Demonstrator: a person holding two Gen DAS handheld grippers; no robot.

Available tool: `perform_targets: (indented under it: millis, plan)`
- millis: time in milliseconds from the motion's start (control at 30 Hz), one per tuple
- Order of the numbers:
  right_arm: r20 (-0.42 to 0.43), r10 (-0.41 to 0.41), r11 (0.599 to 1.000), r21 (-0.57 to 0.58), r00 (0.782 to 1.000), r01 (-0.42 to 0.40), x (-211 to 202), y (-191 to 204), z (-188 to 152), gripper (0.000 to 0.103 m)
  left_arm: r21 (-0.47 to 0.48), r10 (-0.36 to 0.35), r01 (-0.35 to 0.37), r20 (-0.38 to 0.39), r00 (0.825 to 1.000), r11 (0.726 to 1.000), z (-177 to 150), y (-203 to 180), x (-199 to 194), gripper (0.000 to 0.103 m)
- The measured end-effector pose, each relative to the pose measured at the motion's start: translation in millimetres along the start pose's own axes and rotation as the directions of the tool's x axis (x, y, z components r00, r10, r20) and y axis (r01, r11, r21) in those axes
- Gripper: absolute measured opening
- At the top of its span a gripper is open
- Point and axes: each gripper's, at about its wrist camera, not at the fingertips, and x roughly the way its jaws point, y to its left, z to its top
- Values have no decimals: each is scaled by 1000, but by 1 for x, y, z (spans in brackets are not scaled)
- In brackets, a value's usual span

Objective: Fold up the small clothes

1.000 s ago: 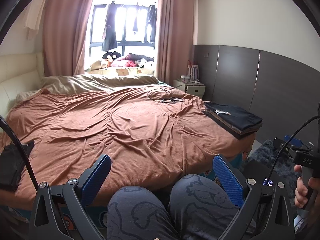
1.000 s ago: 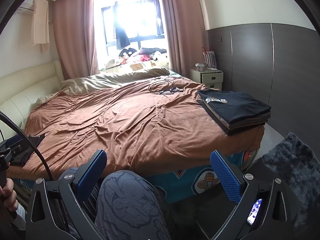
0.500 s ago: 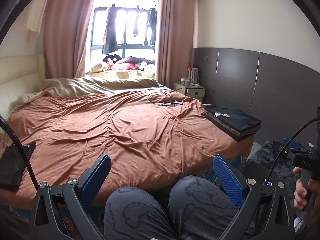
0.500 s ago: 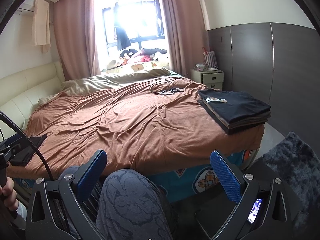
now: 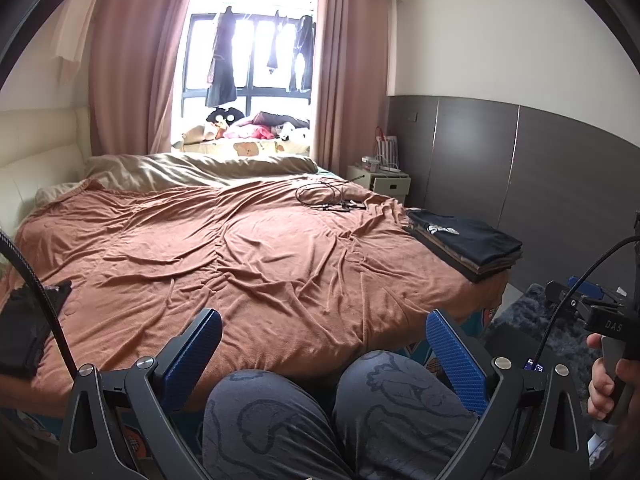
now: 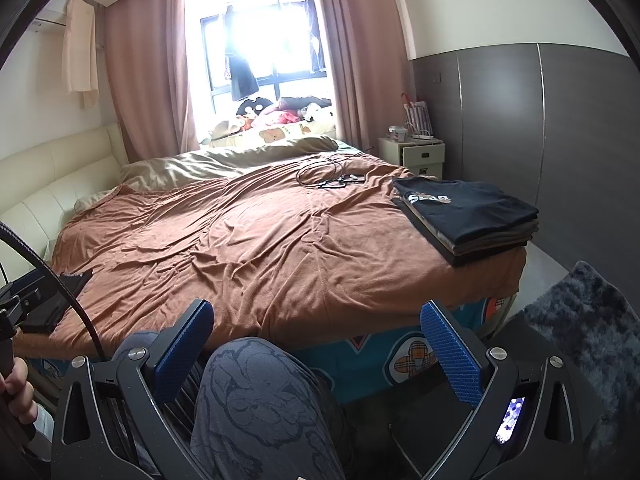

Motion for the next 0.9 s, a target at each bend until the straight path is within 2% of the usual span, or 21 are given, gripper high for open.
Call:
perform_targets:
  millis: [900]
  plan:
    - [21, -23, 1000, -17, 1000, 23, -12, -6, 0, 103, 21, -6, 5, 19, 1000, 1000, -4, -10, -10, 103]
